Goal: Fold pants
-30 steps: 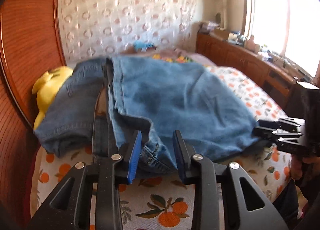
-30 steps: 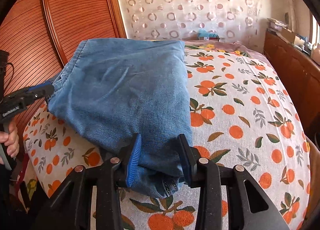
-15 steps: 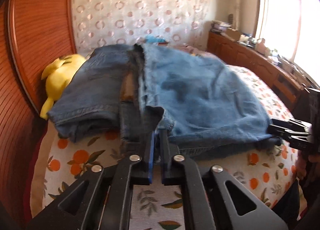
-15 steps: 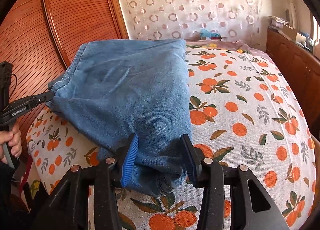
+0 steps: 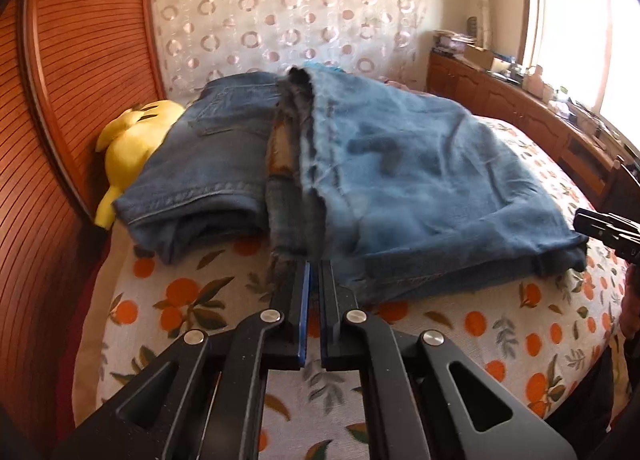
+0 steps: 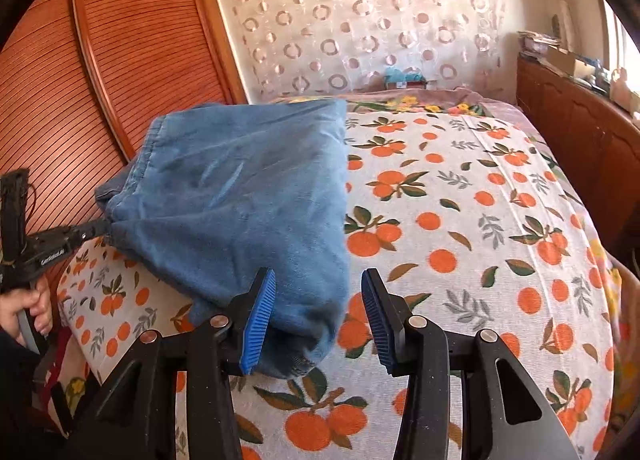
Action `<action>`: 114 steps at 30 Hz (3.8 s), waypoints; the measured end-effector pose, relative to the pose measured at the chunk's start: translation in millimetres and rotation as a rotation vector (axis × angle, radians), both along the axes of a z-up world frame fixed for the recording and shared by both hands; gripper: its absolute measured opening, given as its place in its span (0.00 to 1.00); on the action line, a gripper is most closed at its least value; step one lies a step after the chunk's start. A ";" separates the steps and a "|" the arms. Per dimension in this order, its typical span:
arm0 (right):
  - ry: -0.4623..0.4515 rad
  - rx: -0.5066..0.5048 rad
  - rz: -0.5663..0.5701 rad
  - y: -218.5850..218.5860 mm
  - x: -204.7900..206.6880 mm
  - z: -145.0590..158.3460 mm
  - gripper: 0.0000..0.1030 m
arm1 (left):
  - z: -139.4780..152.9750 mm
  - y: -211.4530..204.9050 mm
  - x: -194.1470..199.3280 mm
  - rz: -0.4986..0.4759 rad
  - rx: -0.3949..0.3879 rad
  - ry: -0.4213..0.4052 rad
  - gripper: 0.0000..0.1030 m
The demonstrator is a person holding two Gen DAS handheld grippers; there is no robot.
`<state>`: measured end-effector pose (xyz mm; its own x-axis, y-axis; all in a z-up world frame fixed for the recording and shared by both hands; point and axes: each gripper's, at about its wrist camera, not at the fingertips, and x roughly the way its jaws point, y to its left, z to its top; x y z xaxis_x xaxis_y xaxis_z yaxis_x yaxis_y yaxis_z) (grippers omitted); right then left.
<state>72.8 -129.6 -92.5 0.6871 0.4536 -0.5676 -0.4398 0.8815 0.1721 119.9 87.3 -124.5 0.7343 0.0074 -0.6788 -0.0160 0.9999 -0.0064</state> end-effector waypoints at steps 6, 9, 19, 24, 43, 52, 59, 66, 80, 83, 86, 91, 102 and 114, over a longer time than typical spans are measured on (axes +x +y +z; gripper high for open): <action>0.065 -0.020 -0.001 9.3 5.6 -9.7 0.45 | 15.8 3.5 -8.3 0.002 -0.043 -0.031 0.13; 0.095 -0.012 -0.010 8.3 8.2 -12.2 0.45 | 27.5 -4.7 -5.7 -0.029 -0.032 -0.050 0.30; 0.111 -0.007 -0.009 8.3 11.1 -14.6 0.47 | 59.8 -58.9 34.9 -0.176 -0.031 -0.096 0.49; 0.119 0.032 0.032 6.6 9.8 -17.9 0.26 | 67.2 -96.3 83.0 -0.284 -0.028 -0.044 0.49; 0.101 0.050 0.077 -0.1 9.1 -23.2 0.25 | 8.1 -202.5 237.9 -0.441 0.140 0.251 0.49; 0.100 0.061 0.080 0.7 8.4 -23.8 0.25 | 15.2 -218.6 258.4 -0.405 0.141 0.278 0.49; 0.102 0.068 0.081 -0.4 8.8 -24.4 0.25 | 0.4 -233.7 291.3 -0.305 0.236 0.363 0.49; 0.067 0.088 0.104 -1.0 2.8 -14.9 0.10 | 8.7 -223.4 281.9 -0.323 0.242 0.328 0.14; -0.079 0.144 0.320 57.8 -36.6 67.4 0.07 | 116.9 -109.9 224.1 -0.262 0.060 0.104 0.09; -0.092 0.138 0.384 86.4 -43.1 76.6 0.07 | 125.9 -79.4 210.9 -0.236 0.042 0.079 0.09; -0.096 0.120 0.440 119.8 -45.9 80.1 0.06 | 128.6 -49.5 200.3 -0.209 0.026 0.058 0.09; -0.080 0.090 0.524 177.6 -41.1 73.0 0.06 | 110.7 0.9 193.8 -0.158 -0.013 0.061 0.09; 0.048 0.046 0.590 241.0 -8.4 32.7 0.12 | 60.6 48.3 191.4 -0.159 -0.071 0.073 0.14; -0.069 0.056 0.492 180.3 -32.9 71.6 0.33 | 101.7 46.2 129.7 -0.111 -0.060 -0.021 0.19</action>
<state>39.9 50.7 -20.9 0.4192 0.7621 -0.4935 -0.8132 0.5568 0.1692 249.5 133.5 -22.8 0.7427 -0.1148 -0.6597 0.0951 0.9933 -0.0658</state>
